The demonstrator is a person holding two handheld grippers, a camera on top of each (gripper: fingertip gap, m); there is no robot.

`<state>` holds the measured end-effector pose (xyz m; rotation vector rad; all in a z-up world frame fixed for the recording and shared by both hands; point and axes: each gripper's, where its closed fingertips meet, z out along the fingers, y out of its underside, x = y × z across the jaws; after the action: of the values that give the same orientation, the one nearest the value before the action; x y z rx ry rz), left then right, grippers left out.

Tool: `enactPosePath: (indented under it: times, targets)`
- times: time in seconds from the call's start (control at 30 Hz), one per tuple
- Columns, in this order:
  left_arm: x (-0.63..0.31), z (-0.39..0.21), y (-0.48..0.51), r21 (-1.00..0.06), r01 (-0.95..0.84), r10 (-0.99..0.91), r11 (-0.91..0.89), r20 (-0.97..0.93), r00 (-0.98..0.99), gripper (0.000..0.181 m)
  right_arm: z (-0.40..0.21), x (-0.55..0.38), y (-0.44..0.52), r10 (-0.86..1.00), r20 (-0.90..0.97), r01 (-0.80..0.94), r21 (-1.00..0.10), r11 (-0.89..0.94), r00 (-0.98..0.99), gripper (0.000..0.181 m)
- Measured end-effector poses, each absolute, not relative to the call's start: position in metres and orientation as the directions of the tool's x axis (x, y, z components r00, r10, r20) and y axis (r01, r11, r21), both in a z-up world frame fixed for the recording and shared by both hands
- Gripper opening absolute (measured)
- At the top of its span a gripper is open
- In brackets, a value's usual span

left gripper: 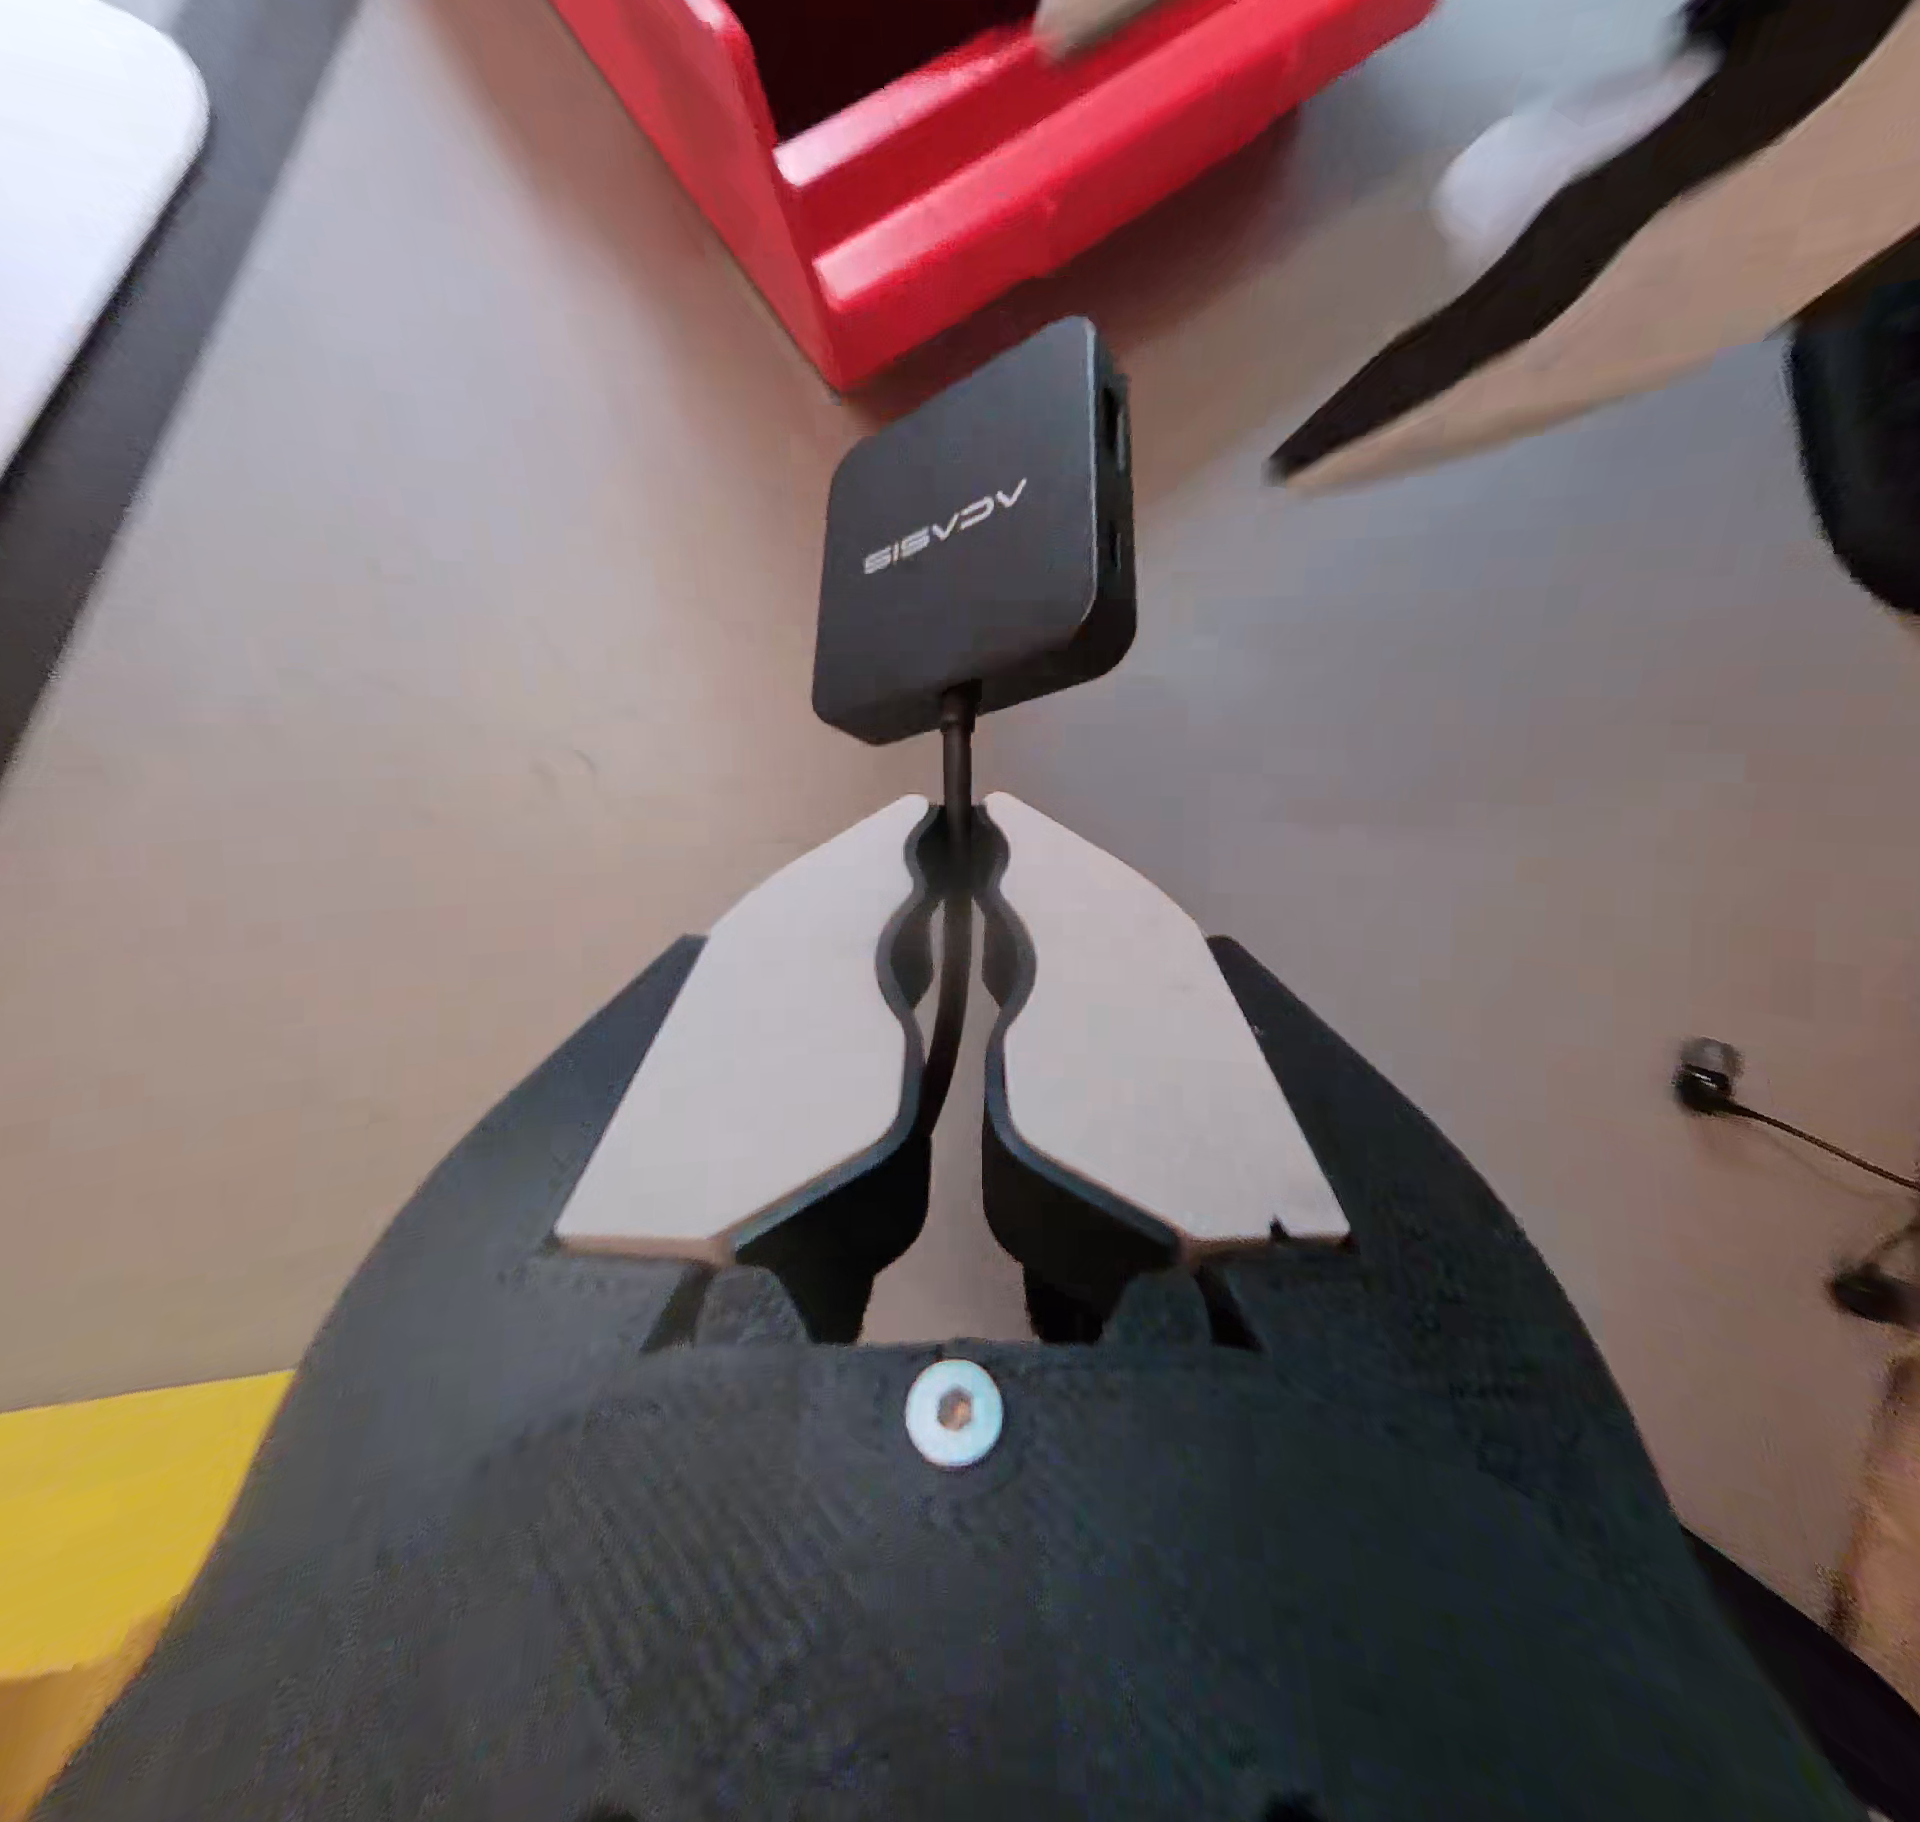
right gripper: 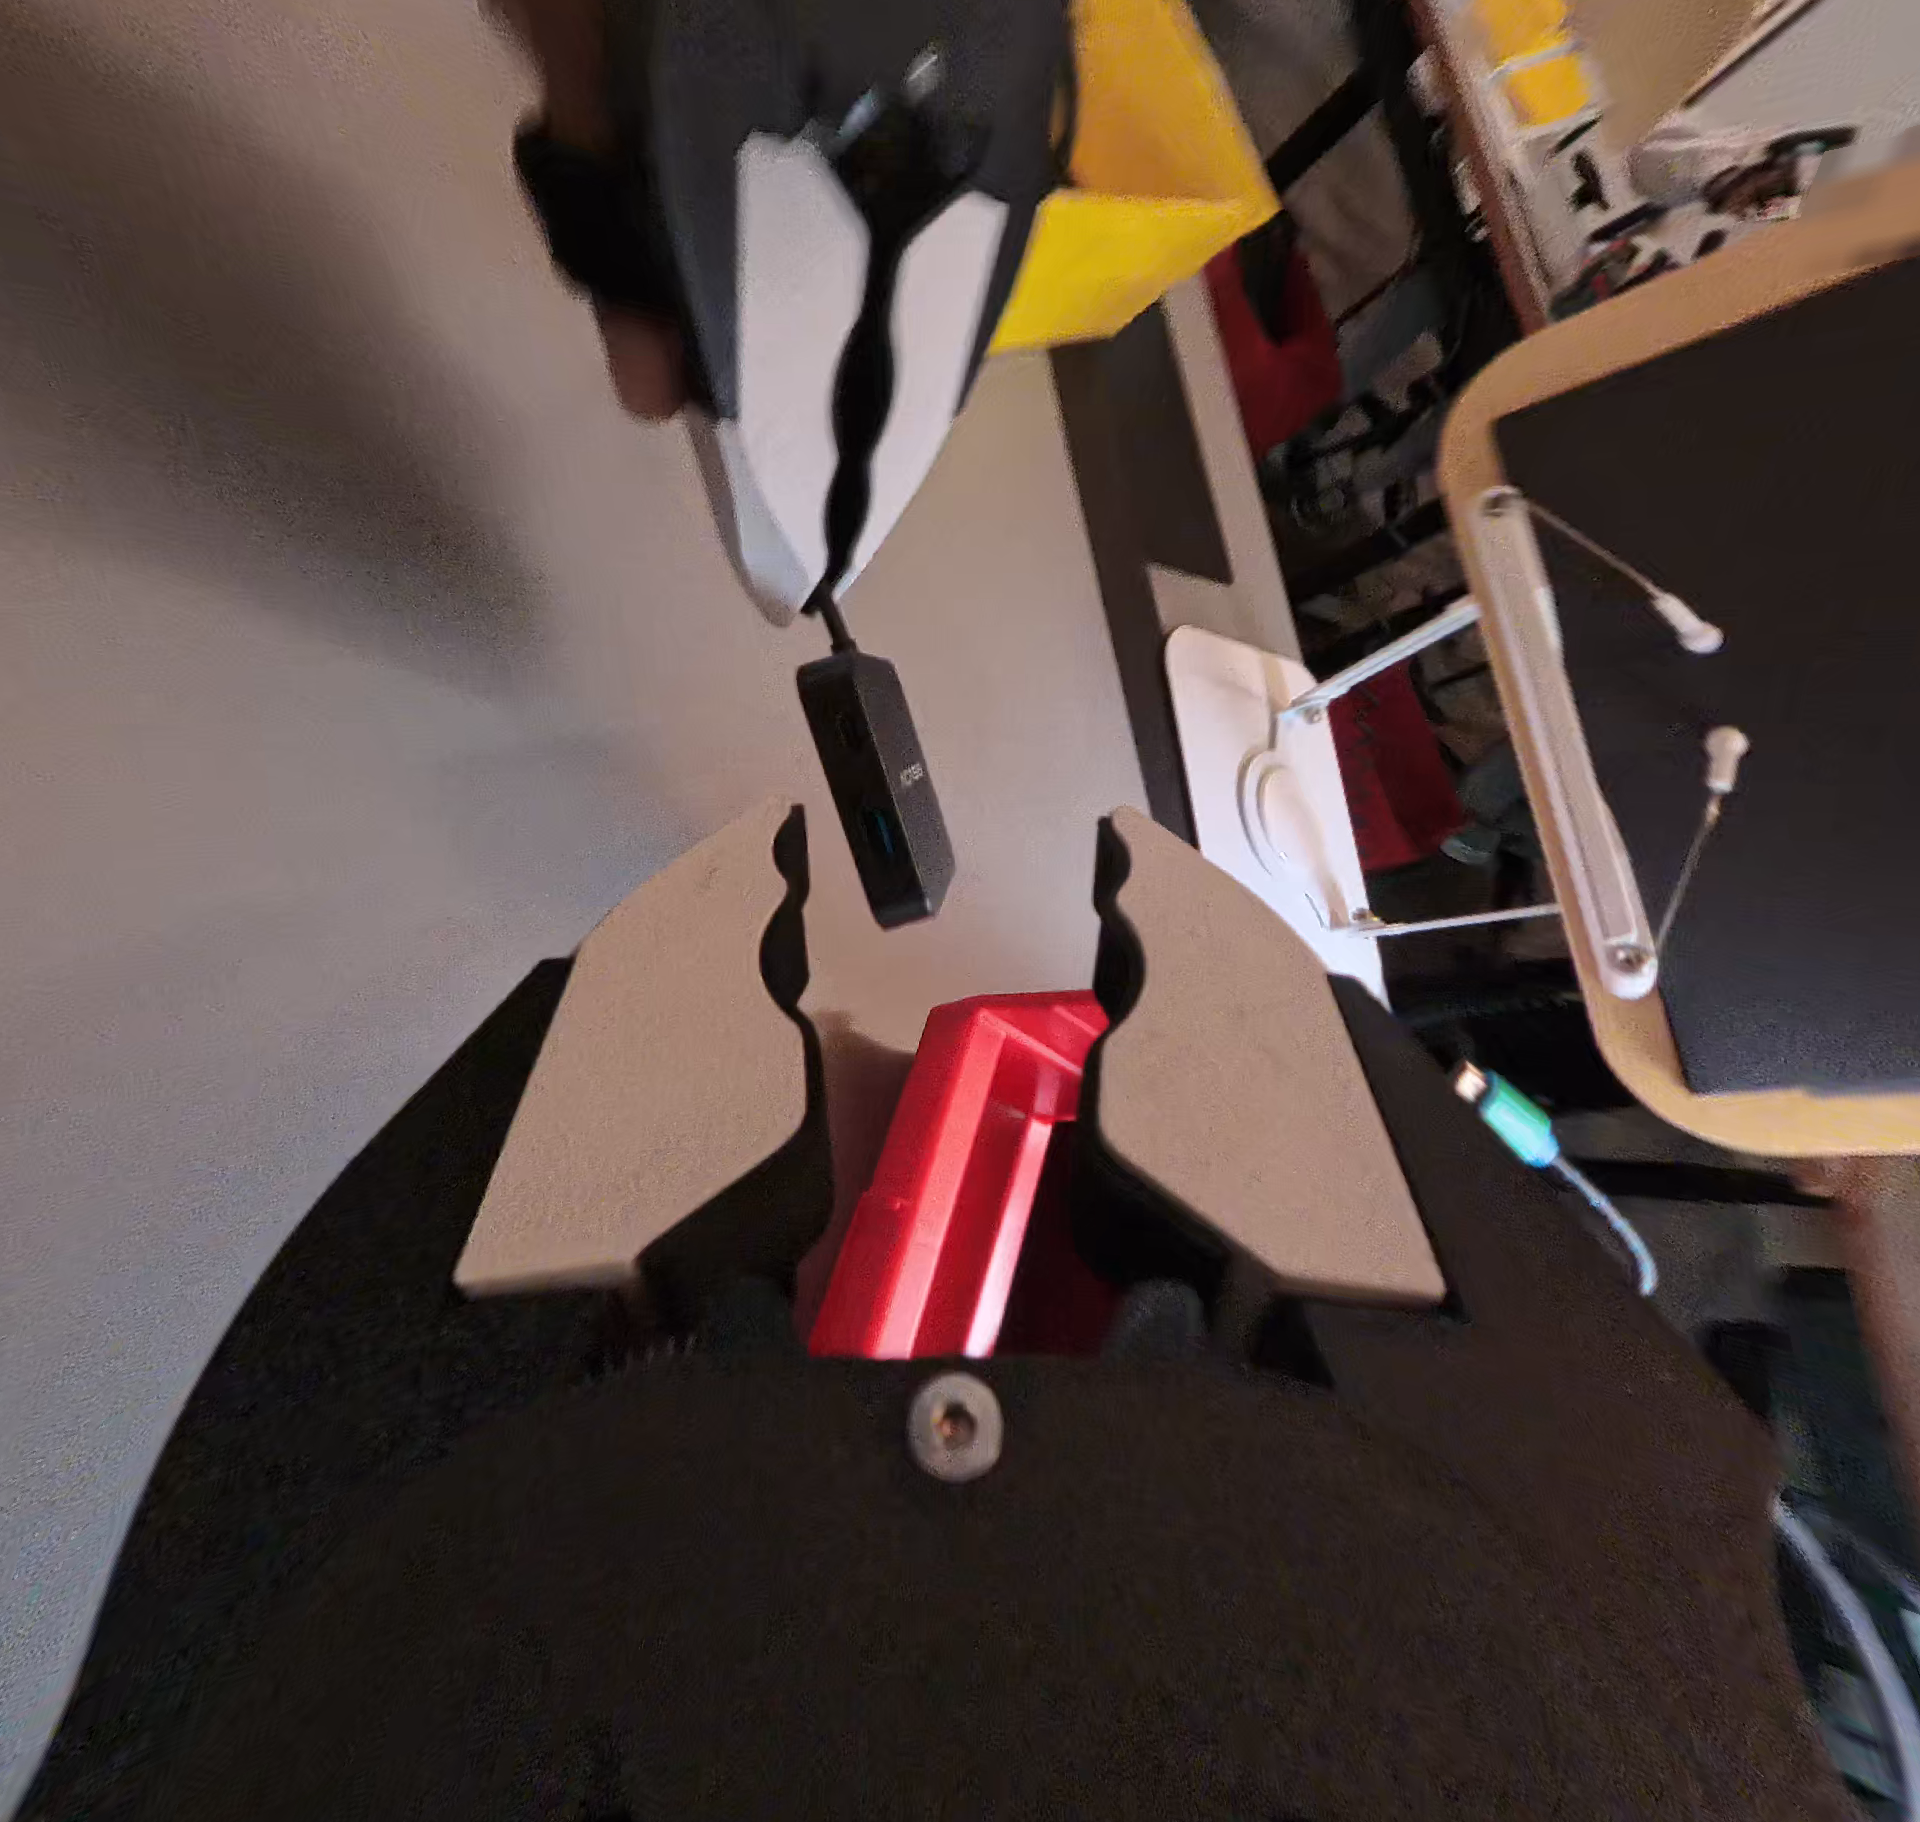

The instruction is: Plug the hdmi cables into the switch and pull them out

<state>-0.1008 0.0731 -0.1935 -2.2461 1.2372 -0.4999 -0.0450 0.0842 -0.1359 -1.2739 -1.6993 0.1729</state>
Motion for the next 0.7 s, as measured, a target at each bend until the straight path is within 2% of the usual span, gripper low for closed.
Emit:
enactPosePath:
  times: [0.03, 0.13, 0.17, 0.2, 0.27, 0.3, 0.33, 0.4, 0.47, 0.57, 0.7]
  targets:
    - [-0.097, -0.195, 0.068, -0.592, -0.666, -0.861, -0.453, 0.099, 0.498, 0.005, -0.151, -0.051, 0.083, 0.775, 0.632, 0.701, -0.539, 0.467, -0.031, 0.048]
    - [-0.083, -0.19, 0.057, -0.608, -0.652, -0.874, -0.453, 0.16, 0.458, 0.005, -0.19, -0.066, 0.089, 0.701, 0.705, 0.766, -0.39, 0.51, -0.108, 0.034]
    - [-0.08, -0.186, 0.057, -0.624, -0.632, -0.871, -0.459, 0.177, 0.458, 0.005, -0.199, -0.067, 0.091, 0.69, 0.713, 0.768, -0.373, 0.521, -0.122, 0.014]
    - [-0.08, -0.183, 0.056, -0.635, -0.622, -0.872, -0.458, 0.186, 0.452, 0.005, -0.199, -0.07, 0.091, 0.698, 0.708, 0.743, -0.413, 0.527, -0.101, 0.014]
    - [-0.079, -0.162, 0.057, -0.721, -0.54, -0.881, -0.434, 0.212, 0.424, 0.012, -0.188, -0.068, 0.088, 0.796, 0.604, 0.686, -0.561, 0.463, -0.043, 0.014]
    - [-0.081, -0.143, 0.058, -0.772, -0.471, -0.88, -0.427, 0.234, 0.414, 0.03, -0.179, -0.064, 0.09, 0.831, 0.556, 0.649, -0.629, 0.428, -0.01, 0.014]
    - [-0.087, -0.119, 0.059, -0.83, -0.384, -0.884, -0.403, 0.244, 0.399, 0.037, -0.171, -0.058, 0.09, 0.87, 0.492, 0.608, -0.692, 0.388, 0.006, 0.014]
    - [-0.11, -0.07, 0.059, -0.925, -0.189, -0.892, -0.331, 0.24, 0.383, 0.034, -0.148, -0.044, 0.09, 0.928, 0.37, 0.478, -0.82, 0.314, 0.026, 0.013]
    - [-0.141, -0.038, 0.058, -0.958, -0.066, -0.882, -0.278, 0.228, 0.411, 0.036, -0.122, -0.029, 0.087, 0.968, 0.248, 0.325, -0.918, 0.229, 0.019, 0.013]
    - [-0.187, -0.02, 0.063, -0.976, 0.001, -0.829, -0.218, 0.186, 0.527, 0.036, -0.082, -0.008, 0.084, 0.995, 0.092, 0.076, -0.993, 0.093, -0.028, 0.013]
    - [-0.231, -0.037, 0.078, -0.965, -0.071, -0.704, -0.251, 0.131, 0.698, 0.036, -0.042, 0.015, 0.075, 0.987, -0.045, -0.174, -0.982, -0.072, -0.157, 0.014]
